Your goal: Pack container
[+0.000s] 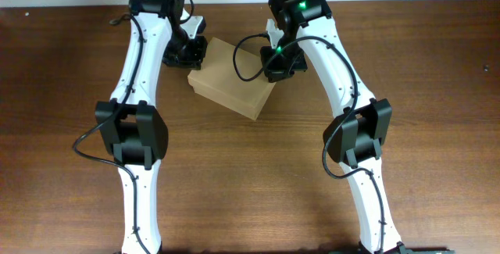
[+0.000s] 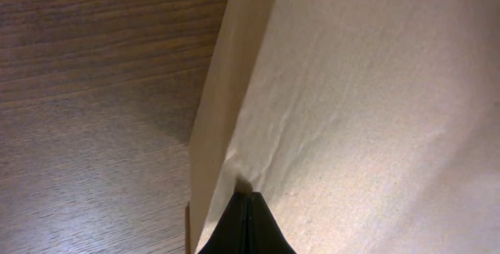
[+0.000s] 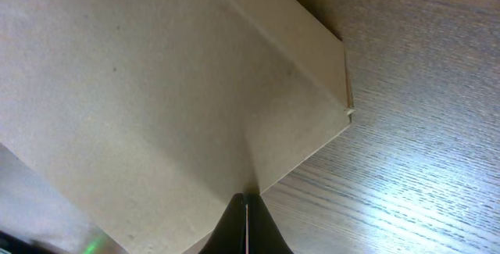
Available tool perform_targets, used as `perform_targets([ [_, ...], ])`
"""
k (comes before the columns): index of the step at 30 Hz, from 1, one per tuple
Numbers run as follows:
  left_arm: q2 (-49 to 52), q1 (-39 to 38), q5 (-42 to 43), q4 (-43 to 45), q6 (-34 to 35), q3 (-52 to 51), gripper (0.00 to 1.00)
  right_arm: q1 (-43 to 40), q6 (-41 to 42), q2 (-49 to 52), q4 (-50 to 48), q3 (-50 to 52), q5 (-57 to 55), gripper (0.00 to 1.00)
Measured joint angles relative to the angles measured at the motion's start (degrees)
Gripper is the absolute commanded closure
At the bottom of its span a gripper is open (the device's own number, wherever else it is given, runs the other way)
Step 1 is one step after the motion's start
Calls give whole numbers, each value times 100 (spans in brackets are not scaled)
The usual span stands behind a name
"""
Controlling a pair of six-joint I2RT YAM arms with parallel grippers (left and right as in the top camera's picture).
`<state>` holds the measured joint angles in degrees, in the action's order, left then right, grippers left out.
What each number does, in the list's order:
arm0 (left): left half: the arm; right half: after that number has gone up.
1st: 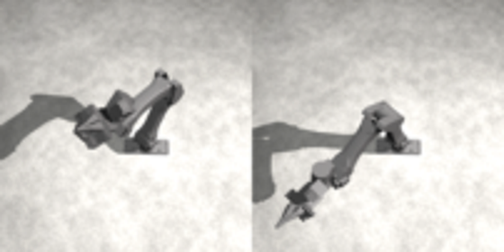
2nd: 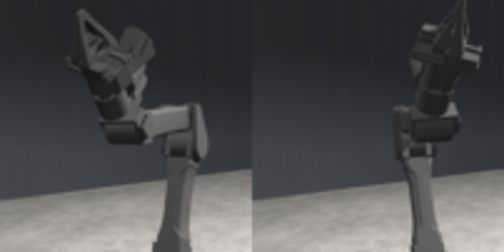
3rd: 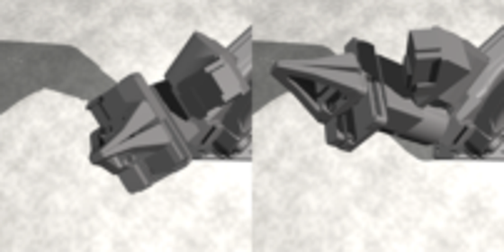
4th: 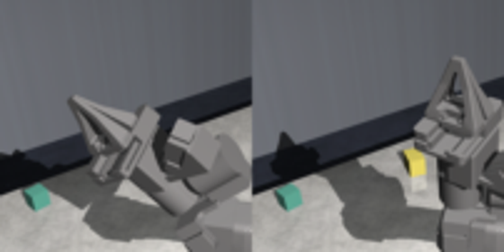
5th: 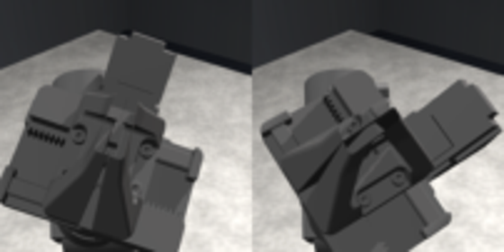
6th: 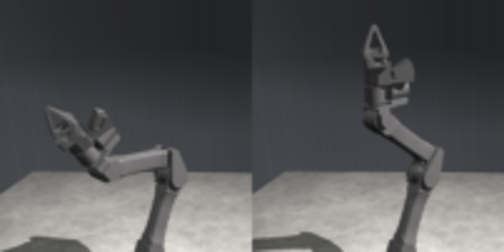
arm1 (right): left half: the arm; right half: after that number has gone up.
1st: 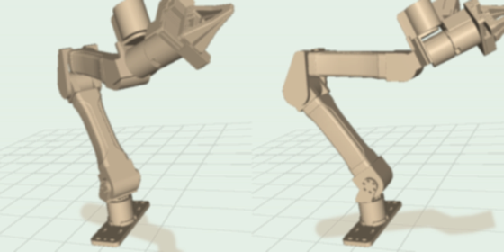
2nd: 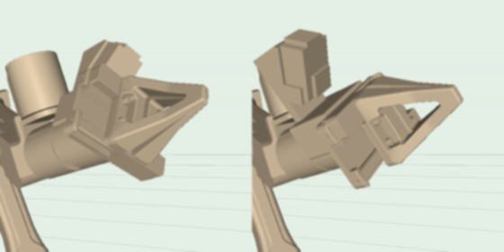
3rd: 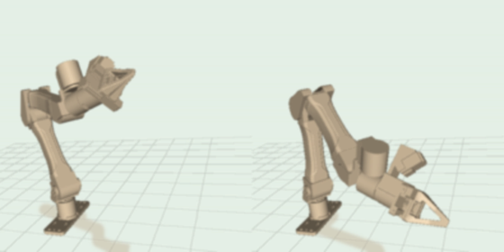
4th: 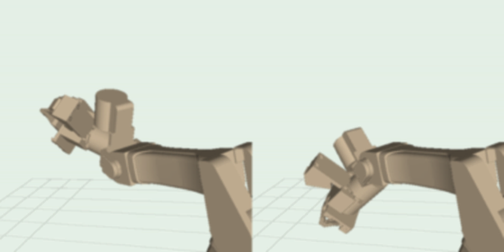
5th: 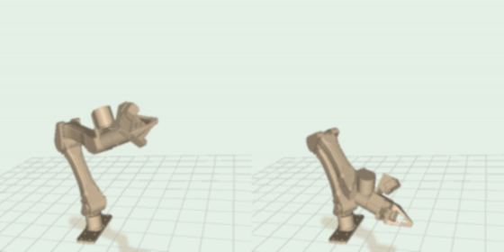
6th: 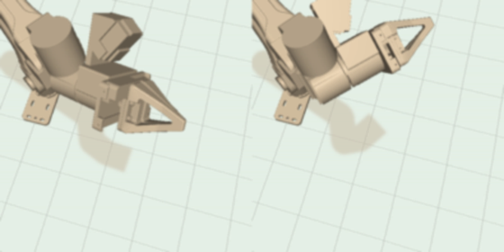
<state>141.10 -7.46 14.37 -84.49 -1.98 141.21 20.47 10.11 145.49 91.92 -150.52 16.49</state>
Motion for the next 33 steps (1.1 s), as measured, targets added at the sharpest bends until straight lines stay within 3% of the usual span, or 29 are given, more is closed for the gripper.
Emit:
perform_targets([
  [15, 13, -7, -66, -31, 0, 669, 98, -13, 2, -15, -240, 24, -151, 96],
  [21, 0, 170, -439, -52, 2, 879, 98, -151, 48, -83, -216, -481, -210, 96],
  [33, -22, 538, -857, -203, 2, 719, 98, -944, 1078, -348, -319, -732, -363, 96],
])
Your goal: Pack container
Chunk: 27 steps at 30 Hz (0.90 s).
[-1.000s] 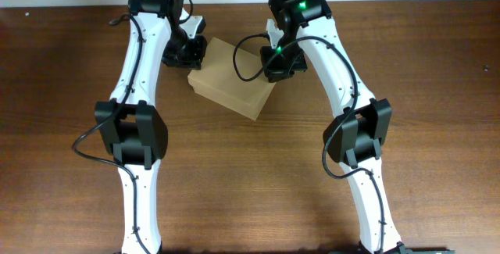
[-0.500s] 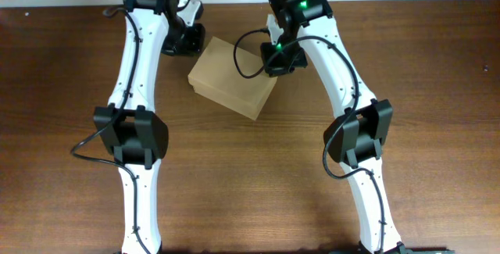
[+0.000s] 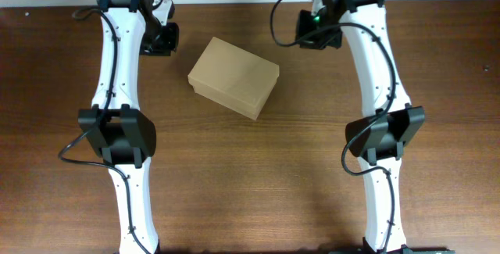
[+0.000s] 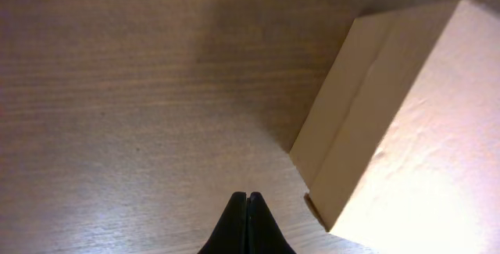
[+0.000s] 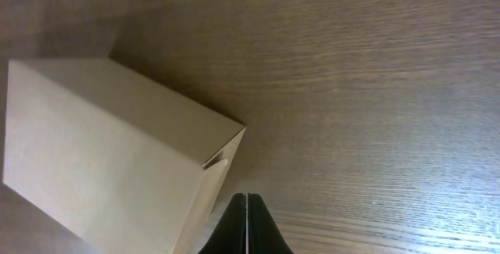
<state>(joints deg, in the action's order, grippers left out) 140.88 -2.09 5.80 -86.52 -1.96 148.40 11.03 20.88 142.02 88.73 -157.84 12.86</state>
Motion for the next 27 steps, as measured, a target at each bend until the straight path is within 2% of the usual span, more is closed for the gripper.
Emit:
perform_targets([
  [7, -17, -39, -13, 417, -2, -942, 98, -50, 157, 0, -9, 0, 0, 96],
  [15, -17, -227, 369, 734, 0, -1939, 98, -50, 170, 0, -26, 0, 0, 96],
  [27, -20, -1176, 881, 621, 170, -2070, 98, -50, 179, 0, 11, 7, -153, 96],
])
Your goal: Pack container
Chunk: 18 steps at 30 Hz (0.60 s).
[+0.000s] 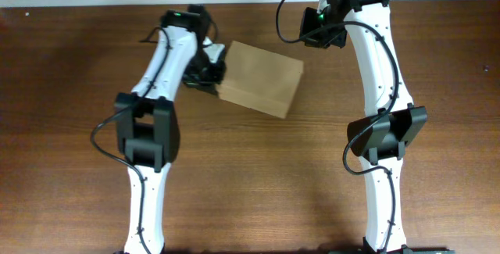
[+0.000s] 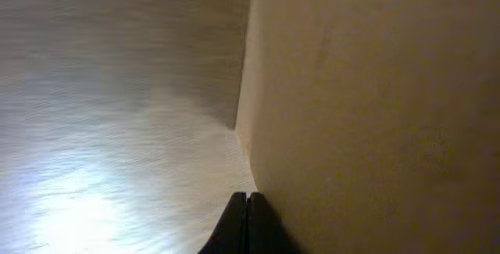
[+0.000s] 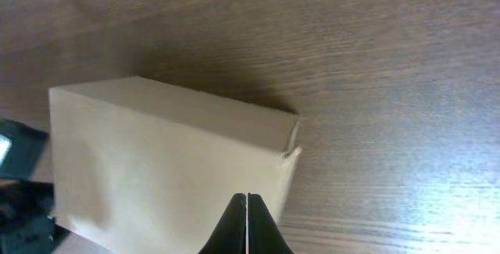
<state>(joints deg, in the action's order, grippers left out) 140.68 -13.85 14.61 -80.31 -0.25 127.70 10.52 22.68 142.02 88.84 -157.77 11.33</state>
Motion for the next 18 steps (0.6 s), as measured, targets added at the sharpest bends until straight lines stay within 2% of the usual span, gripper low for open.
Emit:
perform_targets([
  [4, 0, -247, -26, 11, 39, 2, 98, -15, 0, 0, 81, 50, -164, 96],
  [10, 0, -216, -116, 15, 48, 0, 98, -249, -4, 0, 326, 101, -295, 96],
  [18, 0, -28, -155, 28, 50, 0, 98, -874, -35, 0, 503, 1067, -404, 96],
])
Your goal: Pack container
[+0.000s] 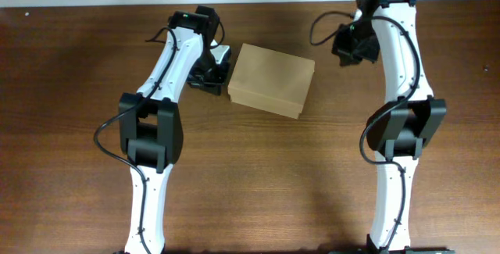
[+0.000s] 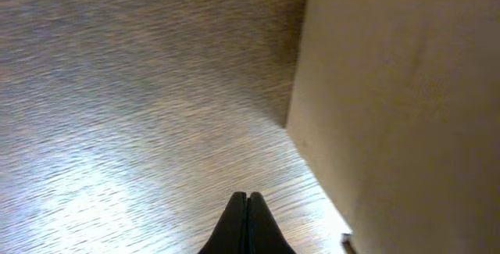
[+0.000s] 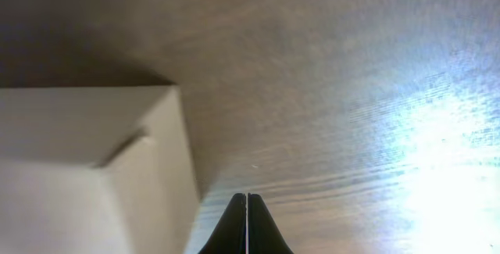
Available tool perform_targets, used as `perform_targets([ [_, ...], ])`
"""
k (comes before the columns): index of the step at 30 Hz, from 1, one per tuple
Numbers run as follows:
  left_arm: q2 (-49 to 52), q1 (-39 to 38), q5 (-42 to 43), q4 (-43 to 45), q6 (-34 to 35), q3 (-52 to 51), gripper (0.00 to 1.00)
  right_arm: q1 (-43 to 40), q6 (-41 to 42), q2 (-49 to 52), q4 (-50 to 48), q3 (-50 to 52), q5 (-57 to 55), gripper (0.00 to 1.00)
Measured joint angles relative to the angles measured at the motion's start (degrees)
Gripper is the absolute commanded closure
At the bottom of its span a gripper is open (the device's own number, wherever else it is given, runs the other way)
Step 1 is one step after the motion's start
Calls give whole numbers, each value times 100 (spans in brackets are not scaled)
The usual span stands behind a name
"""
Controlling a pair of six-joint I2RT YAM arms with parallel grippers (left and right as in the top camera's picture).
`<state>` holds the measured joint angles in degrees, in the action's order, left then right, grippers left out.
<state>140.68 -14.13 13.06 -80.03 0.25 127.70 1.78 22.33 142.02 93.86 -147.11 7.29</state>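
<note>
A closed tan cardboard box (image 1: 272,80) lies on the wooden table (image 1: 250,176), slightly skewed. My left gripper (image 1: 222,73) is shut, low at the box's left end; the left wrist view shows its fingertips (image 2: 247,201) over bare wood, with the box wall (image 2: 398,105) just to the right. My right gripper (image 1: 349,44) is shut too and hangs right of the box, apart from it. In the right wrist view the box corner (image 3: 94,160) fills the lower left and the shut gripper (image 3: 247,199) points at bare table.
A pale wall strip runs along the table's far edge. Both white arms reach in from the near edge, the left arm (image 1: 148,129) and the right arm (image 1: 394,121) flanking the box.
The box has shifted a little to the right and lies squarer. My left gripper stays at its left end, now with a small gap. My right gripper has moved right, away from the box.
First both shut grippers rested on the tilted box, one at each end. Then both stood back near the far edge, the box alone. After that my left gripper was against the box's left end and the box lay further right; now further still.
</note>
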Motion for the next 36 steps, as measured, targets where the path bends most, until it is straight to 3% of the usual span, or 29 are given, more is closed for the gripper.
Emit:
perform_targets([
  [10, 0, 33, 0, 44, 0, 0, 98, 393, -190, 0, -721, 1036, 249, 96],
  [21, 0, 33, -2, 37, 0, 0, 98, 549, -616, 0, -1937, 1097, 1237, 96],
  [36, -7, 186, -411, 170, 94, 35, 98, 278, -907, 0, -2302, 1106, 2096, 96],
])
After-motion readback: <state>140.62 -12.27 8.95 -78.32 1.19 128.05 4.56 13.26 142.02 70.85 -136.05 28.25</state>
